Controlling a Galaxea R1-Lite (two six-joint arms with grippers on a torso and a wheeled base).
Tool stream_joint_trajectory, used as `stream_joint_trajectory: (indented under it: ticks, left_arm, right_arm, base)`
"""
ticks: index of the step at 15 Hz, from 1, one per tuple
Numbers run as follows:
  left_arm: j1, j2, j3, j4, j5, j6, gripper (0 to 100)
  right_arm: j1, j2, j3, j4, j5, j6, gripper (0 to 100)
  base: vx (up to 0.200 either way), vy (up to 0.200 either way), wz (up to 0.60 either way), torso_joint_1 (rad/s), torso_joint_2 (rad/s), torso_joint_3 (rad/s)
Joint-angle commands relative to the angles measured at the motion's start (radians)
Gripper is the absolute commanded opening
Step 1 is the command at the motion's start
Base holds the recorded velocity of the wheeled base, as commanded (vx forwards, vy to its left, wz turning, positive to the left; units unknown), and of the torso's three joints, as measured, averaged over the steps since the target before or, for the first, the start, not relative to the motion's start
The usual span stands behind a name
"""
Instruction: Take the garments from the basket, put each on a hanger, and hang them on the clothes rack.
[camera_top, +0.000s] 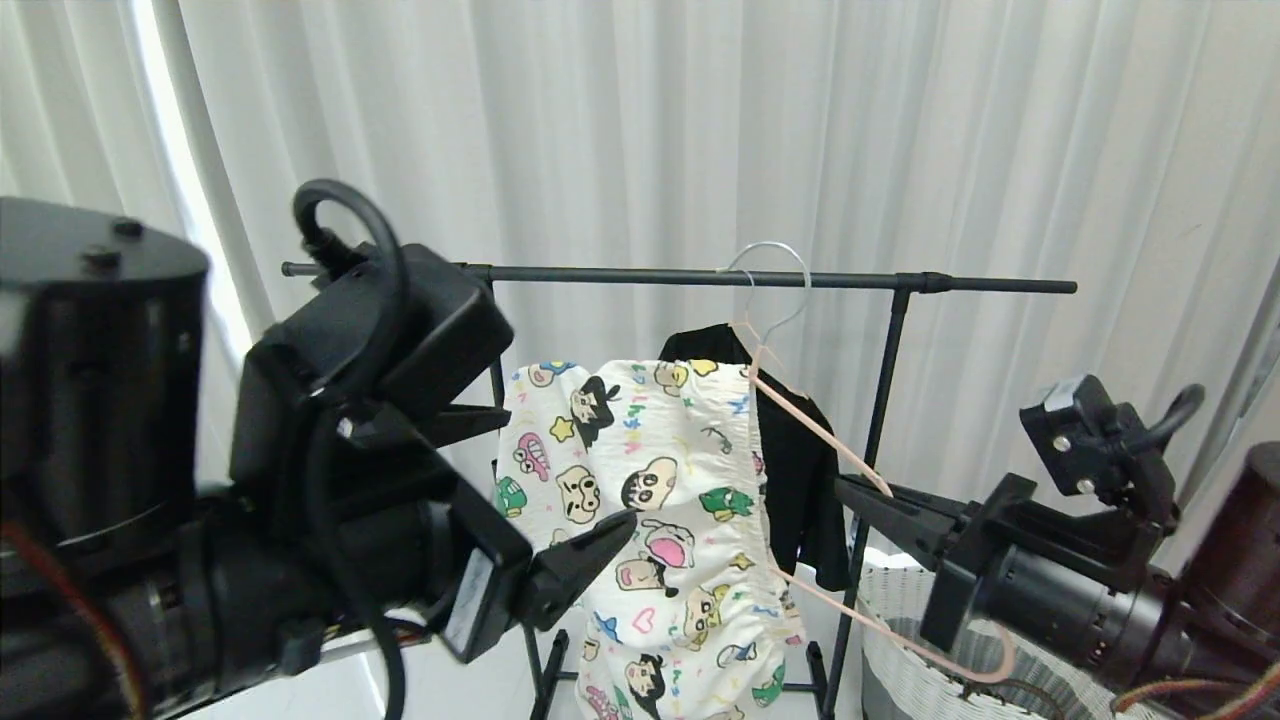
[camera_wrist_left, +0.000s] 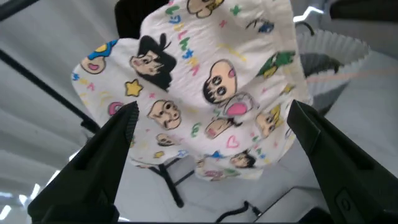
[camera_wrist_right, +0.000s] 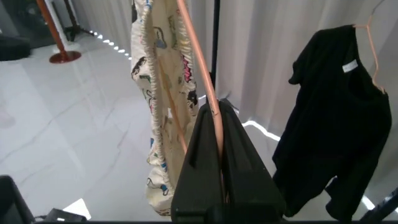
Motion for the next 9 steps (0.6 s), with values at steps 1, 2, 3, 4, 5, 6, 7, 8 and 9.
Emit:
stream_joint_trajectory:
  ticks: [1, 2, 3, 4, 5, 6, 7, 8, 9]
  left_arm:
    - [0.042, -0.152, 0.118, -0.008, -0.099, 0.070, 100]
    - [0.054, -0.158, 0.134, -0.008, -0.149, 0.090, 100]
    - [0.054, -0.152, 0.137, -0.009, -0.183, 0.106, 100]
    - [0.059, -0.138, 0.140, -0.017, -0.218, 0.121, 100]
    - [0.085, -0.121, 0.138, -0.026, -0.269, 0.130, 100]
    - [0.108, -0.104, 0.137, -0.040, -0.338, 0.150, 100]
    - [0.133, -0.092, 0.141, -0.045, -0.402, 0.188, 100]
    - [0.142, -0.078, 0.149, -0.045, -0.451, 0.224, 100]
    - [0.142, -0.058, 0.151, -0.045, -0.497, 0.248, 100]
  right_arm:
    - [0.000, -0.108, 0.125, -0.013, 0.053, -0.035, 0]
    - [-0.001, -0.146, 0.161, -0.013, 0.108, -0.062, 0]
    - [-0.001, -0.163, 0.189, -0.013, 0.132, -0.076, 0]
    - [0.000, -0.177, 0.229, -0.013, 0.142, -0.098, 0]
    - [0.002, -0.185, 0.250, -0.019, 0.142, -0.115, 0]
    - [0.006, -0.197, 0.253, -0.024, 0.142, -0.121, 0]
    - [0.014, -0.217, 0.264, -0.024, 0.157, -0.130, 0]
    - [0.017, -0.228, 0.280, -0.024, 0.186, -0.148, 0]
    - [0.017, -0.234, 0.292, -0.024, 0.202, -0.174, 0]
  base:
    - [0.000, 0.000, 0.00, 0.000, 0.00, 0.000]
    - [0.000, 0.000, 0.00, 0.000, 0.00, 0.000]
    - [0.000, 0.000, 0.00, 0.000, 0.00, 0.000]
    - [0.000, 0.000, 0.00, 0.000, 0.00, 0.000]
    - [0.000, 0.000, 0.00, 0.000, 0.00, 0.000]
    - [0.000, 0.000, 0.00, 0.000, 0.00, 0.000]
    - [0.000, 0.000, 0.00, 0.000, 0.00, 0.000]
    - [0.000, 0.000, 0.00, 0.000, 0.00, 0.000]
    - [0.000, 0.000, 0.00, 0.000, 0.00, 0.000]
